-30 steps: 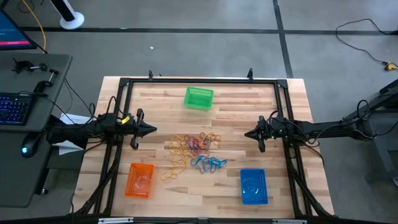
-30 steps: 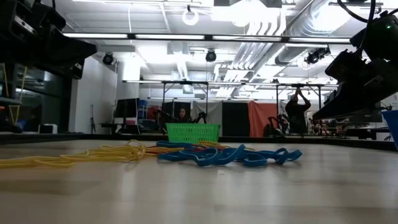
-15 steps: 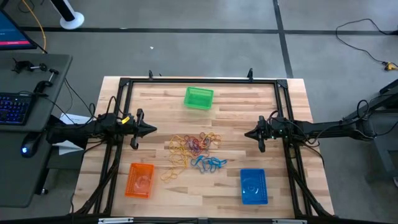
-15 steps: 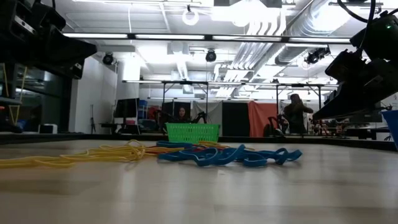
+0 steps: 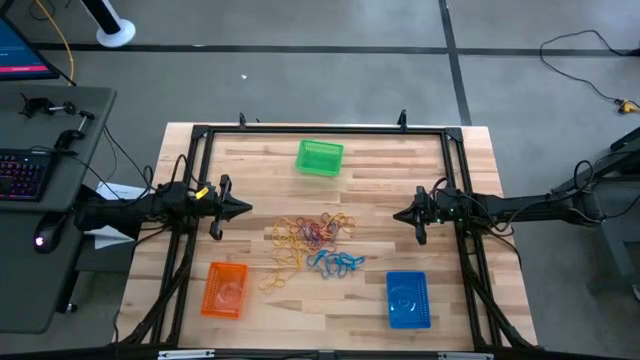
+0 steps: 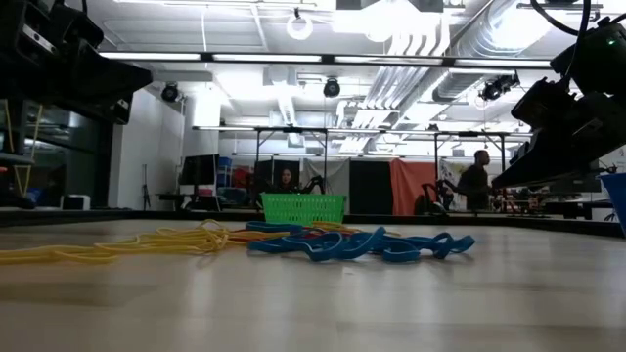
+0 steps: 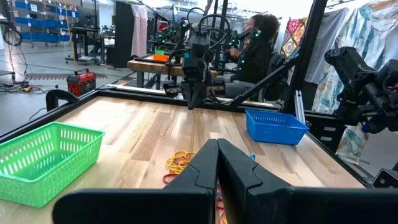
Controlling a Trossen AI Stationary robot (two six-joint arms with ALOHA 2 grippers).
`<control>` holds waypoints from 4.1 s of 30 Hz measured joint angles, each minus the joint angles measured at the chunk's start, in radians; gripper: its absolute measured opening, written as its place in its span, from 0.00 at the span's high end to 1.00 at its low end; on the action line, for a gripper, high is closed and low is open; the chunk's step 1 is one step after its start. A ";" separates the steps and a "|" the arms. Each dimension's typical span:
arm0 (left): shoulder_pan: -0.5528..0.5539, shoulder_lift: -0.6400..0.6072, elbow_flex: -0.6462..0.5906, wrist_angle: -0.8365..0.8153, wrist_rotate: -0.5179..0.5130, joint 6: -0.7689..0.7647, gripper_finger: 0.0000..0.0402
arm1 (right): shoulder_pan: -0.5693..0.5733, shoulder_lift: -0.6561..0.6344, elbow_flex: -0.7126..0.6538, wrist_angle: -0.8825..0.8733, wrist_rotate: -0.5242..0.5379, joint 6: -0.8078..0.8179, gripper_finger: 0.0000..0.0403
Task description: Sort rubber bands into baskets
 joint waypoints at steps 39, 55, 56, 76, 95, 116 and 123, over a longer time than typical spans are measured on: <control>0.088 0.476 0.438 -0.133 -0.115 -0.603 0.99 | 0.000 0.000 0.000 0.000 0.000 0.000 1.00; 0.041 1.407 0.828 -0.550 0.020 0.109 0.56 | 0.000 0.000 0.000 0.000 0.000 0.000 1.00; 0.037 1.444 0.842 -0.551 0.002 0.123 0.54 | 0.000 0.000 0.000 0.000 0.000 0.000 1.00; 0.053 1.699 0.889 -0.527 -0.015 0.426 0.58 | 0.000 0.000 0.000 0.000 0.000 0.000 1.00; 0.107 1.375 1.059 -0.736 -0.085 0.365 1.00 | 0.000 0.000 0.000 0.000 0.000 0.000 1.00; 0.354 1.544 1.267 -0.367 -0.296 0.407 1.00 | 0.000 0.000 0.000 0.000 0.000 0.000 1.00; 0.380 1.675 1.267 -0.294 -0.273 0.394 1.00 | 0.000 0.000 0.000 -0.001 0.000 0.000 1.00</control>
